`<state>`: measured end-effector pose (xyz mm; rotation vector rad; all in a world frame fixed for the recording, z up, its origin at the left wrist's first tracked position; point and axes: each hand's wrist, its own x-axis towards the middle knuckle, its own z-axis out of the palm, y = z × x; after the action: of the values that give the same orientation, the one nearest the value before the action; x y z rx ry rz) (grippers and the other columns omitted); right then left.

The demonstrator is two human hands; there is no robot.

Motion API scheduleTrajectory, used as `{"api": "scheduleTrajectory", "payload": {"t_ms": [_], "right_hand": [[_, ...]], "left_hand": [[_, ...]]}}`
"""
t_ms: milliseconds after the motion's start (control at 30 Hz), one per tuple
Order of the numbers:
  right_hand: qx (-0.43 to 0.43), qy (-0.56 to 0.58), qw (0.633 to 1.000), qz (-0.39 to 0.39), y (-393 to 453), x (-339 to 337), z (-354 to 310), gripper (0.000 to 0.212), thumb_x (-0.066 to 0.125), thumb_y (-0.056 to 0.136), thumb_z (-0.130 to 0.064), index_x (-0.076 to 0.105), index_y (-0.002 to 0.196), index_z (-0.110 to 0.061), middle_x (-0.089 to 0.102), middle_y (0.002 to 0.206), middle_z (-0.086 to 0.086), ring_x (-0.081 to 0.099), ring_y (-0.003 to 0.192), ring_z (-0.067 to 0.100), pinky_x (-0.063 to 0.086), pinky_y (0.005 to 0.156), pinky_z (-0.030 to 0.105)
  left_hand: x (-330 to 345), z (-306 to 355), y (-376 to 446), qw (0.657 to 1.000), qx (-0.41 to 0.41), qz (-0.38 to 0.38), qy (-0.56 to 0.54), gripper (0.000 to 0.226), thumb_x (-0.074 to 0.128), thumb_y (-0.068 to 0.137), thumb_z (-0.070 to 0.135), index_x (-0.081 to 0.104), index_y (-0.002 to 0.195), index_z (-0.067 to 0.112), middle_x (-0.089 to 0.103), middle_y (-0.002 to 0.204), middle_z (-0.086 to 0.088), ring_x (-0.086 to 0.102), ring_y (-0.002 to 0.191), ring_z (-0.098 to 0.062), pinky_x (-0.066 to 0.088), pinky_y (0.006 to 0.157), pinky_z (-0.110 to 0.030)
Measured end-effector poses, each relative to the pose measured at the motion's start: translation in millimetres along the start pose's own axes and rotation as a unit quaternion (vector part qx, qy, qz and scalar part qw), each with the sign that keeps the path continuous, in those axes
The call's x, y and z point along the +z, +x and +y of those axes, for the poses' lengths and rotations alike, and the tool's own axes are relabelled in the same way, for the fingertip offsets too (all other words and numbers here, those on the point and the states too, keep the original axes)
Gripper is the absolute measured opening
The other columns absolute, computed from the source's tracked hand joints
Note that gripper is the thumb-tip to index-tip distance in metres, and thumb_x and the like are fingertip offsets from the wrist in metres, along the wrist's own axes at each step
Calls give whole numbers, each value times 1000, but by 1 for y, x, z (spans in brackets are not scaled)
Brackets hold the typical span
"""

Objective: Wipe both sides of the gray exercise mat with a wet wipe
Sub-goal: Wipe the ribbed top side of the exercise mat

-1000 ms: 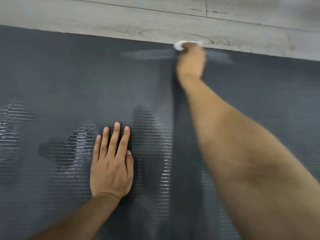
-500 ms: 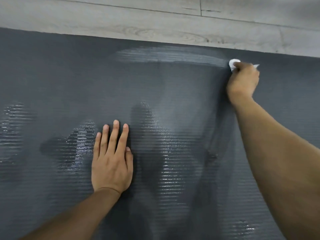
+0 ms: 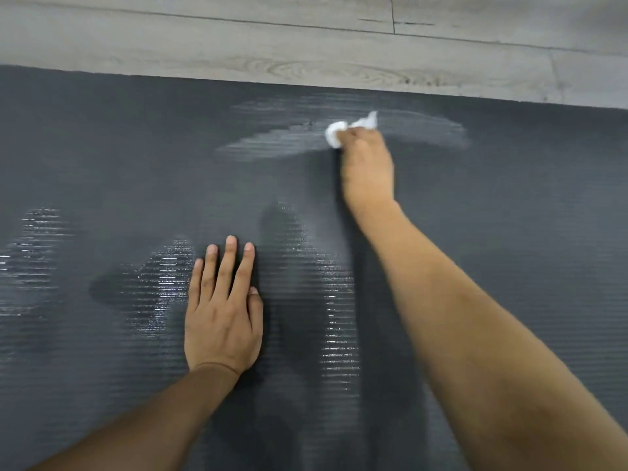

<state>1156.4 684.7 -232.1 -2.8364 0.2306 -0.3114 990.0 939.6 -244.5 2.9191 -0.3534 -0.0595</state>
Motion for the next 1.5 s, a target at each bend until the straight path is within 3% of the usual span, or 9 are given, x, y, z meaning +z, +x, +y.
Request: {"api": "scheduleTrajectory", "payload": {"t_ms": [100,233,433,567,767,867,1033,1167,1500], "right_hand": [[204,-52,976,55,-17,-58,106,27,36,74,4,55,77,-15,48,77,14,52,87,36,44,85,40],[259,-30,960,98,-20,-57,95,33,30,67,4,50,71,-21,44,75,6,36,76,26,45,87,35],[-78,102,991,-25,-56,30,-125,20,55,73,-4,69,83,-14,63,88,9,59,85,28,41,72,33],[-176,72,982,20,-55,12,-90,20,50,77,-7,69,80,-13,58,80,10,59,83,31,49,72,38],[216,-75,971,69,-60,-62,112,36,40,86,-3,68,102,-16,56,99,17,51,105,37,44,91,41],[287,-70,952,83,-55,-65,109,40,38,86,1,67,108,-16,55,109,15,50,109,34,40,86,37],[20,61,998,25,-65,-2,-60,24,64,72,1,73,88,-13,64,88,12,61,85,31,41,71,33],[-165,56,982,-77,-89,0,-132,22,54,83,-9,68,98,-14,62,99,7,58,102,27,42,82,32],[263,-60,959,81,-95,-68,93,36,39,83,-1,69,99,-12,57,99,19,53,98,36,40,85,36]], "left_hand": [[0,1,-1,1000,-1,3,-2,62,30,101,27,25,162,17,19,169,-7,14,157,-29,15,127,-50],[0,2,0,1000,-3,8,-6,62,31,100,26,27,161,17,20,169,-7,15,157,-30,15,127,-49],[0,-1,1,1000,1,7,-13,60,33,99,24,34,158,14,23,168,-8,17,156,-31,14,127,-49],[-2,1,2,1000,-7,12,-15,61,32,99,25,31,160,17,23,168,-6,17,156,-29,12,128,-46],[-1,1,1,999,-14,20,-21,61,32,100,25,30,160,18,24,168,-5,17,157,-29,13,128,-47],[-1,3,2,999,-14,29,-25,61,32,100,25,31,160,18,24,168,-5,18,156,-29,14,128,-47],[1,1,0,998,-9,42,-35,60,35,98,23,34,158,17,26,167,-6,18,156,-29,13,128,-47],[1,-1,0,998,-7,51,-44,59,39,97,21,40,155,12,29,166,-7,21,155,-29,15,127,-48],[1,2,1,997,-15,53,-47,61,35,98,22,32,159,16,26,168,-5,18,156,-27,13,128,-45]]}}
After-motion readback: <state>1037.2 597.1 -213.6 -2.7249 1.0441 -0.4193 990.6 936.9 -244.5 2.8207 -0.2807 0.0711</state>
